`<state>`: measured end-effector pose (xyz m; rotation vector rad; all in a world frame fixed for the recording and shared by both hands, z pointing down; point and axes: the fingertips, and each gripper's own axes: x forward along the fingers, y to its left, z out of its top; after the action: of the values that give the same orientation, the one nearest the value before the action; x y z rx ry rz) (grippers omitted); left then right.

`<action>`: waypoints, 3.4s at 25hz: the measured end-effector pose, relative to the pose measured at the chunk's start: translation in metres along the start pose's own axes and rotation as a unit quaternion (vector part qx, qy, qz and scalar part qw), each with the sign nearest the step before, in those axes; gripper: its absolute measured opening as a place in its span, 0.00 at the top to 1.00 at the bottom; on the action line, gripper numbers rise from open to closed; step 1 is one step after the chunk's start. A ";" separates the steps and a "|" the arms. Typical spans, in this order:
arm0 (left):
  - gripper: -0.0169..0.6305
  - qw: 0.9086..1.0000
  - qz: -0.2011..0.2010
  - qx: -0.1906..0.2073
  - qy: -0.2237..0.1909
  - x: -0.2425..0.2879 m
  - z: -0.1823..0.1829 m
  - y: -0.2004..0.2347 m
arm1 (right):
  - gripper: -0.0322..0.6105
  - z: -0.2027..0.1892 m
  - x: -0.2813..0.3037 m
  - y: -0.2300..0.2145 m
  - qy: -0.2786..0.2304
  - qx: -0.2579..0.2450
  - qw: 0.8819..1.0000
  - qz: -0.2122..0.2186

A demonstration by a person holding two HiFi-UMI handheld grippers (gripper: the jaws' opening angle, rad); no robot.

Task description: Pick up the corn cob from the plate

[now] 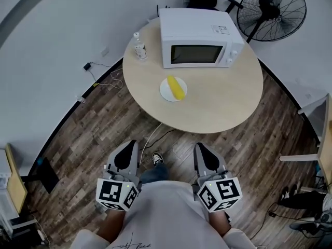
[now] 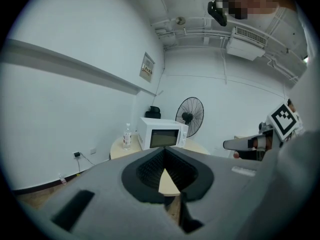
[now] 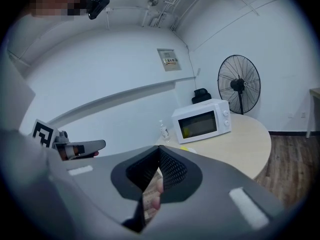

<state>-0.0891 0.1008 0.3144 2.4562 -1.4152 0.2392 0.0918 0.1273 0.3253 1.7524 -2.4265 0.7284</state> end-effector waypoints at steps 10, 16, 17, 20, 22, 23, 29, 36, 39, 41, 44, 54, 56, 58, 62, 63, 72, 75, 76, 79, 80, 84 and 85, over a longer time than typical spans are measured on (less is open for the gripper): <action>0.97 1.000 -0.016 0.009 -0.008 0.030 0.017 0.049 | 0.93 0.026 0.060 0.018 -0.018 -0.011 1.000 -0.007; 0.97 0.999 -0.027 0.018 -0.015 0.040 0.024 0.067 | 0.93 0.032 0.079 0.023 -0.022 -0.018 0.999 -0.019; 0.97 0.999 -0.028 0.018 -0.016 0.041 0.024 0.070 | 0.93 0.032 0.081 0.023 -0.021 -0.018 0.999 -0.020; 0.98 0.999 -0.030 0.021 -0.018 0.044 0.026 0.073 | 0.93 0.032 0.086 0.023 -0.019 -0.020 0.999 -0.020; 0.98 0.999 -0.030 0.023 -0.018 0.044 0.027 0.074 | 0.93 0.033 0.089 0.022 -0.018 -0.021 0.999 -0.020; 0.98 0.999 -0.030 0.023 -0.018 0.044 0.026 0.075 | 0.93 0.034 0.091 0.022 -0.018 -0.022 0.999 -0.020; 0.98 0.999 -0.032 0.019 -0.015 0.052 0.023 0.076 | 0.93 0.037 0.096 0.017 -0.015 -0.032 0.999 -0.022; 0.98 0.999 -0.041 0.021 -0.008 0.071 0.024 0.073 | 0.93 0.045 0.107 0.003 -0.009 -0.038 0.999 -0.021; 0.98 0.999 -0.046 0.022 -0.006 0.080 0.024 0.070 | 0.93 0.045 0.116 -0.003 -0.002 -0.036 0.999 -0.017; 0.98 0.999 -0.045 0.027 -0.007 0.087 0.026 0.071 | 0.93 0.045 0.123 -0.005 0.003 -0.034 0.999 -0.015; 0.98 0.999 -0.047 0.028 -0.004 0.094 0.027 0.071 | 0.93 0.048 0.133 -0.008 0.009 -0.036 0.999 -0.012; 0.98 0.999 -0.044 0.011 0.007 0.118 0.028 0.075 | 0.93 0.050 0.162 -0.028 0.038 -0.039 0.999 -0.002; 0.98 0.999 -0.042 0.010 0.009 0.122 0.029 0.076 | 0.93 0.049 0.168 -0.032 0.045 -0.041 0.998 0.000; 0.98 0.999 -0.041 0.010 0.010 0.126 0.029 0.076 | 0.93 0.047 0.173 -0.036 0.052 -0.044 0.998 0.001; 0.98 0.999 -0.037 0.008 0.015 0.131 0.029 0.080 | 0.92 0.045 0.184 -0.041 0.061 -0.048 0.997 0.004; 0.98 0.999 -0.036 0.008 0.016 0.132 0.029 0.080 | 0.92 0.044 0.187 -0.042 0.063 -0.048 0.997 0.006; 0.98 0.999 -0.031 0.008 0.028 0.140 0.027 0.081 | 0.91 0.037 0.211 -0.055 0.086 -0.046 0.995 0.019; 0.98 0.999 -0.026 0.005 0.030 0.141 0.026 0.083 | 0.91 0.032 0.217 -0.058 0.095 -0.047 0.994 0.022; 0.98 0.999 -0.024 0.004 0.031 0.142 0.025 0.083 | 0.91 0.030 0.219 -0.059 0.097 -0.047 0.994 0.023; 0.98 0.999 -0.020 0.002 0.033 0.142 0.024 0.085 | 0.91 0.028 0.224 -0.062 0.104 -0.047 0.993 0.025; 0.98 0.999 -0.018 0.001 0.035 0.143 0.023 0.086 | 0.91 0.027 0.226 -0.064 0.106 -0.046 0.993 0.026; 0.98 0.999 -0.012 -0.003 0.040 0.147 0.020 0.089 | 0.90 0.022 0.236 -0.071 0.119 -0.043 0.992 0.030; 0.98 0.999 -0.011 -0.004 0.041 0.148 0.020 0.089 | 0.90 0.021 0.238 -0.073 0.121 -0.043 0.991 0.031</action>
<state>-0.0923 -0.0686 0.3536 2.4257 -1.3528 0.3254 0.0786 -0.1087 0.4067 1.4699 -2.3205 0.7786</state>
